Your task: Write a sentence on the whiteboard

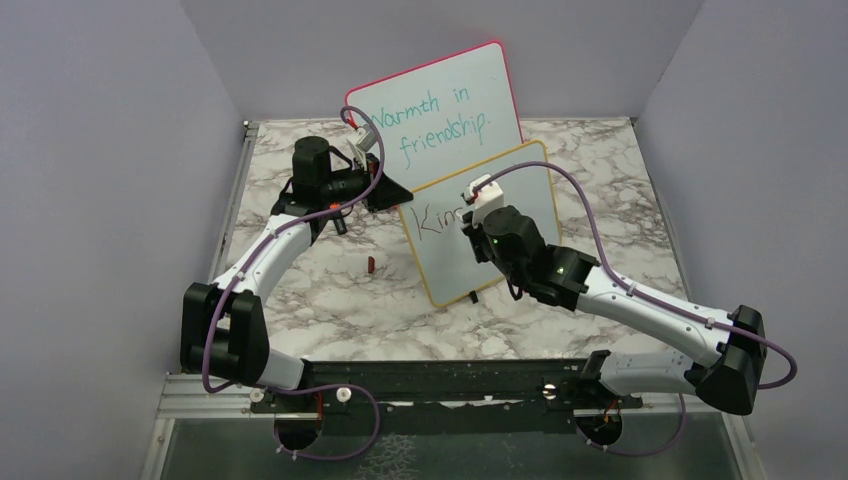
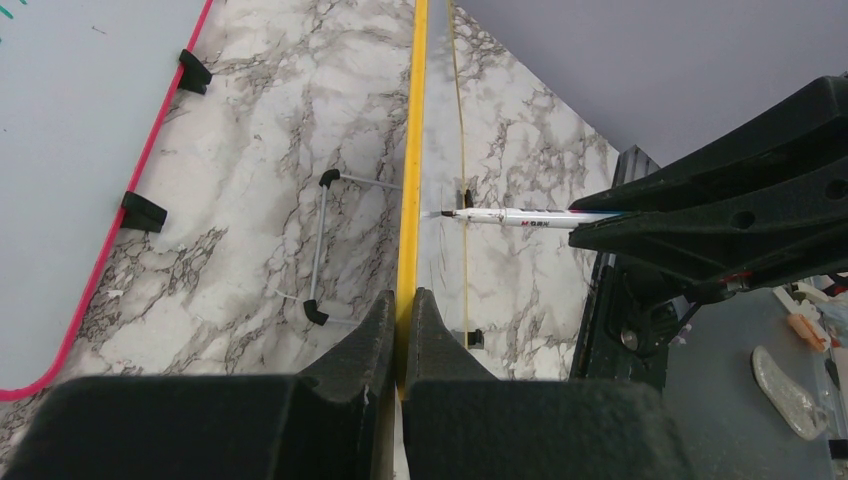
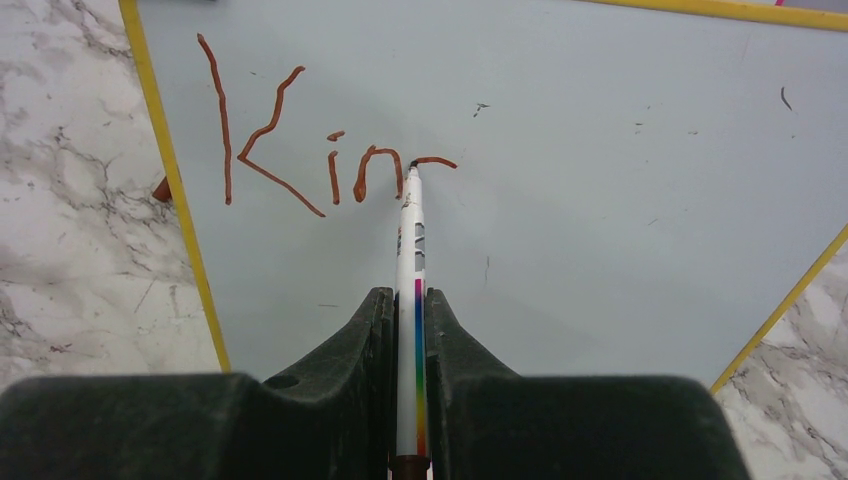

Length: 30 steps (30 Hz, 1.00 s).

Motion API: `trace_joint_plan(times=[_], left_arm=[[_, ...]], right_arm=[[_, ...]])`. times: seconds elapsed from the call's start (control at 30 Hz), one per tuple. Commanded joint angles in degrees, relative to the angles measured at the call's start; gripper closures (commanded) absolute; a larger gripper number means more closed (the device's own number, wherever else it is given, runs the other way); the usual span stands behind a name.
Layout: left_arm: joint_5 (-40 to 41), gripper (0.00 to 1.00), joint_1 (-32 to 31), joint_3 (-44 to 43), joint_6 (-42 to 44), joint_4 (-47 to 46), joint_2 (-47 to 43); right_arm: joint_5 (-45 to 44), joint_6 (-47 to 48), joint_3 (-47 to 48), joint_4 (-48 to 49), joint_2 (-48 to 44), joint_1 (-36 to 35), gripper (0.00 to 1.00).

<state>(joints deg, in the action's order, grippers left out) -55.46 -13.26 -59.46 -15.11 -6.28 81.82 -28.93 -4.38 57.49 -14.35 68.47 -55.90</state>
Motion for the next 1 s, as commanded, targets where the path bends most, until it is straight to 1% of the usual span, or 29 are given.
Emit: trace_joint_plan(times=[0.0, 0.23, 0.73, 0.97], left_arm=[[-1.32, 1.00, -1.07, -0.13, 1.95, 3.54, 1.59], [-1.32, 1.00, -1.07, -0.13, 1.97, 3.54, 1.59], [-1.32, 1.00, -1.16, -0.13, 1.97, 3.62, 1.78], [-1.40, 1.00, -1.16, -0.08, 2.01, 3.60, 1.92]], right_arm=[[2.73, 0.24, 1.22, -2.11, 0.88, 0.22, 0.99], [2.62, -0.52, 0.83, -4.17, 0.88, 0.20, 0.99], [-1.19, 0.04, 0.70, -6.97, 0.31, 0.18, 0.99], [-3.74, 0.03, 0.13, -6.02, 0.00, 0.26, 0.99]])
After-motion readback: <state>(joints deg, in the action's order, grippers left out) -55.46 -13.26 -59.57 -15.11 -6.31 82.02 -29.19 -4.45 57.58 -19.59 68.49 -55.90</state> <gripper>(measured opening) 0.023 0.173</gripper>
